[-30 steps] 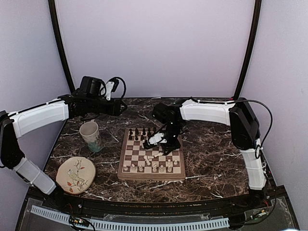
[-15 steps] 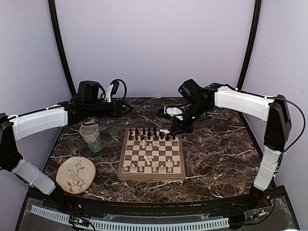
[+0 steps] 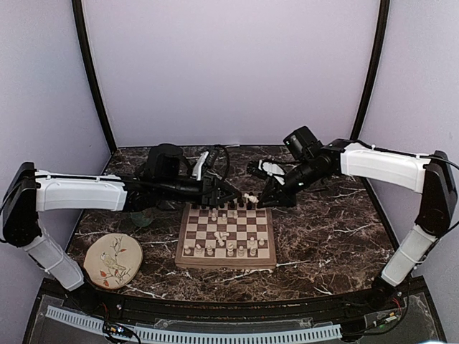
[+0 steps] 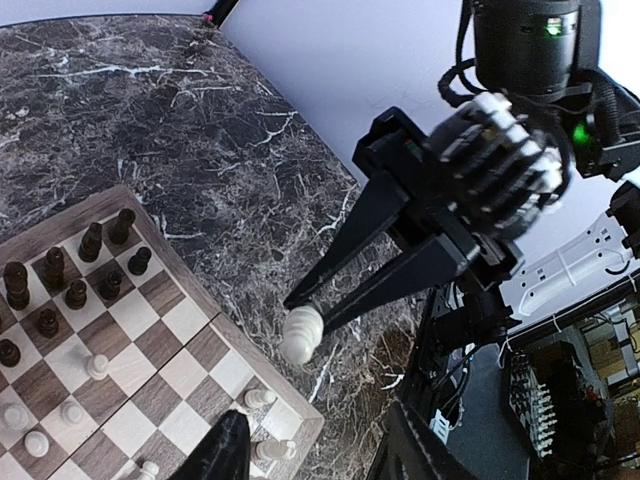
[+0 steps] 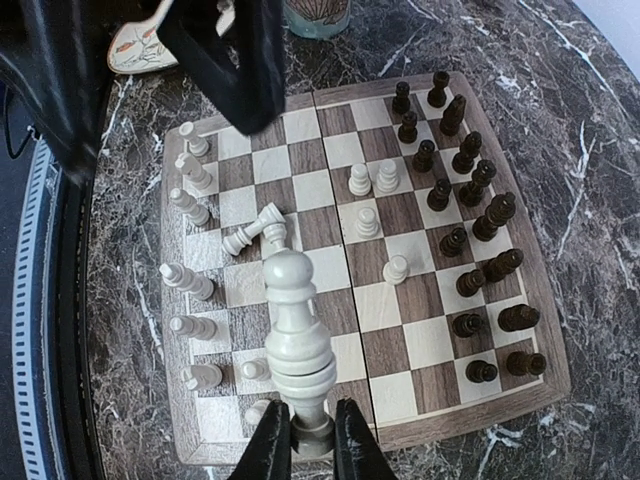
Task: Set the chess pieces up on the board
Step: Pick up the pawn from the chess pile.
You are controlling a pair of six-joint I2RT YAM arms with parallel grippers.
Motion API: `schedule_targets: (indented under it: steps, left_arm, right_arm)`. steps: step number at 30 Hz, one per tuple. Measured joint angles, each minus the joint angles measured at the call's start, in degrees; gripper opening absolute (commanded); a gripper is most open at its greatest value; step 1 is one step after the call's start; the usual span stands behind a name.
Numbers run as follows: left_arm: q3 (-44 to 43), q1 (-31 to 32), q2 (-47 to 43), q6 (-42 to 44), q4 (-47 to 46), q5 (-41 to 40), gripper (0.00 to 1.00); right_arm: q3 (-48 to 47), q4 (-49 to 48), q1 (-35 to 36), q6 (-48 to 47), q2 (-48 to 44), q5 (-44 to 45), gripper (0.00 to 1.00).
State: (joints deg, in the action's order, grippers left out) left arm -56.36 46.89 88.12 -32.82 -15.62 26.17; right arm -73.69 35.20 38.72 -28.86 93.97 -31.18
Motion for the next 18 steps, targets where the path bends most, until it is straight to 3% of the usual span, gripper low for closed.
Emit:
schedule_targets:
  steps: [13, 18]
  left_arm:
    - [-6.29, 2.51, 7.89, -2.25, -0.15, 0.68, 0.37]
    - [-7.52, 2.51, 9.09, -2.45, -0.13, 0.90, 0.27]
  right_arm:
    - [4.85, -4.02, 0.00, 0.66, -4.57, -1.84, 0.14]
    - [5.38, -4.35, 0.00, 0.57, -4.55, -2.05, 0.14]
